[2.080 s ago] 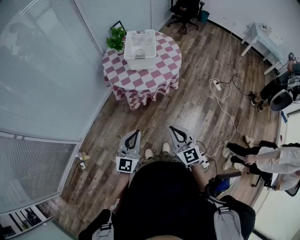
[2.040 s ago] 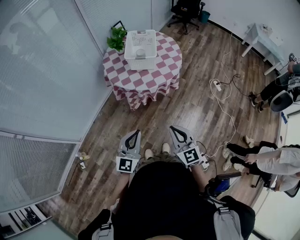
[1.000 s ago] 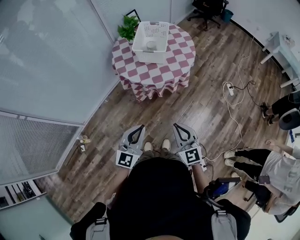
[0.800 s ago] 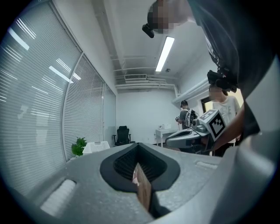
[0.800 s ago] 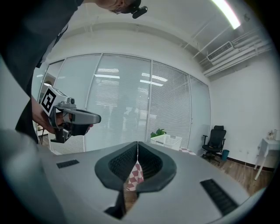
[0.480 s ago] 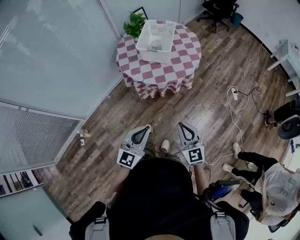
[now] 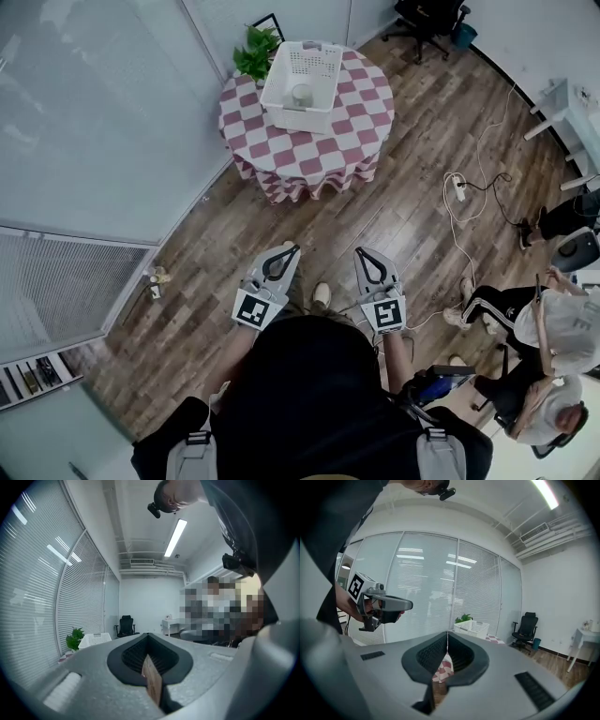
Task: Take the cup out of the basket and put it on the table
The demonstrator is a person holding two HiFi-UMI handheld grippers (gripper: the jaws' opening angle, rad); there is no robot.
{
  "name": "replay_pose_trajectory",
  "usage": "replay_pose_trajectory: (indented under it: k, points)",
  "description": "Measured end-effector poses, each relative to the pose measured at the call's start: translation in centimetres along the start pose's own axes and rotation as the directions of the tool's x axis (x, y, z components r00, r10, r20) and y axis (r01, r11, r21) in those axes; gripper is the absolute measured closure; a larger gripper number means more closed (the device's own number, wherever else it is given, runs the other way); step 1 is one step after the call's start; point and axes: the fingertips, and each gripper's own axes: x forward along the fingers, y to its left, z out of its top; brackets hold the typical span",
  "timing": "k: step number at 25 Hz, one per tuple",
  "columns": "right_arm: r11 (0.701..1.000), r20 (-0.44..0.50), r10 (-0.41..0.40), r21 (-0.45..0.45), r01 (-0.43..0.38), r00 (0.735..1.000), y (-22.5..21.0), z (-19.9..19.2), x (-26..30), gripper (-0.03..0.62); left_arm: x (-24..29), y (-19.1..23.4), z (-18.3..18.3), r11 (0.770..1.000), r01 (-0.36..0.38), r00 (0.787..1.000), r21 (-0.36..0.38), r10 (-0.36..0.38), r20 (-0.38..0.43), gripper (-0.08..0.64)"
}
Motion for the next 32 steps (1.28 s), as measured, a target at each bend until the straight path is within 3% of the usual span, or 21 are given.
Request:
replay_pose_trajectory:
  k: [16, 26, 32]
  points:
    - [1.000, -0.052, 0.001, -0.001, -0.001, 0.999, -1.4, 2.9, 12.3, 0.580, 4.2, 11.5, -0.7, 0.999, 0.032, 0.999, -0.036, -0.031, 0.025, 0.555]
    - [0.998, -0.082, 0.044, -0.038, -0.048, 0.996, -0.1, 5.2, 21.1, 0.580, 5.1, 19.9, -1.8, 0.998, 0.039, 0.999, 0.045, -0.040, 0.028, 0.555]
    - [0.998, -0.081, 0.043, -0.050, -0.047, 0.996, 0.4, 6.2, 25.4, 0.580, 5.6, 23.8, -2.0, 0.996, 0.068, 0.997, 0.058, -0.070, 0.041, 0.555]
